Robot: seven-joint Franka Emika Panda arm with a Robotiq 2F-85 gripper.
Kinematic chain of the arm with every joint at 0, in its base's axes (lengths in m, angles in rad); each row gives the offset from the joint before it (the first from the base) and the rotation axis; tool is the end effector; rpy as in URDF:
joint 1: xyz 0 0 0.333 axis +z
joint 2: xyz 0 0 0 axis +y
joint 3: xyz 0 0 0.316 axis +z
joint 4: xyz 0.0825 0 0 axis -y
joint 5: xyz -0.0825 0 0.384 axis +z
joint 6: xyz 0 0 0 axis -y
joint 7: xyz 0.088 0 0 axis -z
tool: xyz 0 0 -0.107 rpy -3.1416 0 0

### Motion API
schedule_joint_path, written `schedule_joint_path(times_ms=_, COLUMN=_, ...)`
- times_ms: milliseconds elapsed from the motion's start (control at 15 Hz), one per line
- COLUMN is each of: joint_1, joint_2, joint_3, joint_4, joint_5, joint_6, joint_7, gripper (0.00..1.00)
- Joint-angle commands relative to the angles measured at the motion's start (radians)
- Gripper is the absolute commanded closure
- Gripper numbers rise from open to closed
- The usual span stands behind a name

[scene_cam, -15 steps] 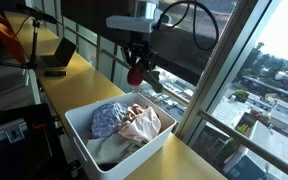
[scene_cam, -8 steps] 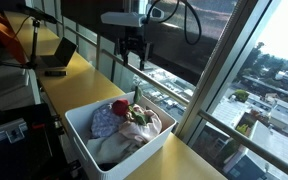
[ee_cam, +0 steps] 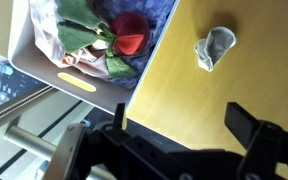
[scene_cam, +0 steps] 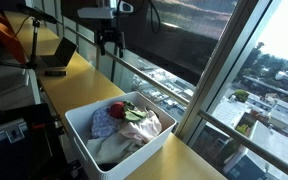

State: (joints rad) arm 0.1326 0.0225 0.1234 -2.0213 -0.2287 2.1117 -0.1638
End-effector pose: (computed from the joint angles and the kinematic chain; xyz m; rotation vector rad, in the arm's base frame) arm 0.5489 0.1325 0.4459 2.8424 0.7731 0.1137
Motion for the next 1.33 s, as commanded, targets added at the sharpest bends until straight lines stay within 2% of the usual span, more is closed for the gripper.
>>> schedule_joint_path(times_ms=0, joint_1=0.029, joint_2=0.030, joint_3=0.030, joint_4=-0.067, joint_5=-0.003, joint_6=0.057, joint_7=0.029, gripper=0.00)
schedule_joint_path(times_ms=467, joint_1=0.067, joint_2=0.234, joint_3=0.058, joint_4=-0.117, joint_5=-0.002, joint_6=0.213, joint_7=0.027, gripper=0.00)
schedule_joint_path(times_ms=800, joint_1=0.074, joint_2=0.391, joint_3=0.044, joint_4=-0.094, joint_5=-0.028, joint_6=0.308, joint_7=0.010, gripper=0.00)
schedule_joint_path(times_ms=1267, joint_1=0.081, joint_2=0.573, joint_3=0.025, joint_4=-0.046, joint_5=-0.060, joint_6=0.377, joint_7=-0.015, gripper=0.00)
